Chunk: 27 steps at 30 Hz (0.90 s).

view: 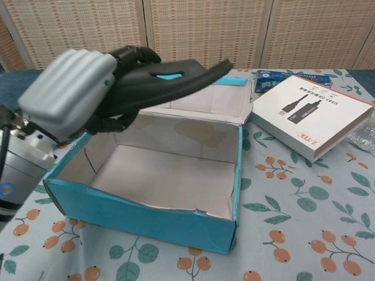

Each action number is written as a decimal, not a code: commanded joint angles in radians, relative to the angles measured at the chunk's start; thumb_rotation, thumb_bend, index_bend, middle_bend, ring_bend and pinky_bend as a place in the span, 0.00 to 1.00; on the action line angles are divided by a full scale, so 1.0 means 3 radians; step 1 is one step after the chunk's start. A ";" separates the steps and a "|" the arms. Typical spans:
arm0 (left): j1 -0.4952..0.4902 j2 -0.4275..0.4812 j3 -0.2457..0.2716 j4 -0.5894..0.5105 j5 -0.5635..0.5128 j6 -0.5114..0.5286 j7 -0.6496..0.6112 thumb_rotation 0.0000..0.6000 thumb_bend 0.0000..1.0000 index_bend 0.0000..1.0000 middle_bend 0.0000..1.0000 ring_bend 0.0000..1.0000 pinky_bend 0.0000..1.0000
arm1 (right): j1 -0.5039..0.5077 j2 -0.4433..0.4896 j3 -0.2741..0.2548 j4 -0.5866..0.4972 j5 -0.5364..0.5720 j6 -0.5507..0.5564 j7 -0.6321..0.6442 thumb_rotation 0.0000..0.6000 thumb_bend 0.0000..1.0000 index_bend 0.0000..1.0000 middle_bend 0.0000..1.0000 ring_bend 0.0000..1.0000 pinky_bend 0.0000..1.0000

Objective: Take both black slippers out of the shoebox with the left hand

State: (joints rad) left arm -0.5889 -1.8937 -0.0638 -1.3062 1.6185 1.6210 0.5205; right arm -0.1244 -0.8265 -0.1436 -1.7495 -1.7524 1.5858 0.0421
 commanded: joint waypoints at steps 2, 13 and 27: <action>0.0222 0.0745 -0.0125 -0.0274 0.0035 0.0229 0.0004 1.00 0.67 0.55 0.45 0.35 0.38 | -0.0008 0.0006 -0.0002 0.0005 -0.0006 0.0020 0.0014 0.86 0.14 0.00 0.00 0.00 0.00; 0.0965 0.1194 -0.0087 0.0658 -0.0767 0.0037 -0.1238 1.00 0.67 0.53 0.43 0.34 0.37 | -0.0061 0.0003 -0.0038 -0.0008 -0.0123 0.0126 -0.0001 0.86 0.14 0.00 0.00 0.00 0.00; 0.1396 0.0597 0.0268 0.1465 -0.0454 0.0213 -0.1353 1.00 0.58 0.41 0.31 0.27 0.31 | -0.0045 0.0012 -0.0051 -0.0003 -0.0146 0.0101 0.0016 0.86 0.14 0.00 0.00 0.00 0.00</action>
State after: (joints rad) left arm -0.1870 -1.6919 0.0001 -0.8815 1.4586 1.6595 0.0950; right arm -0.1376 -0.8234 -0.1590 -1.7509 -1.7967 1.6156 0.0465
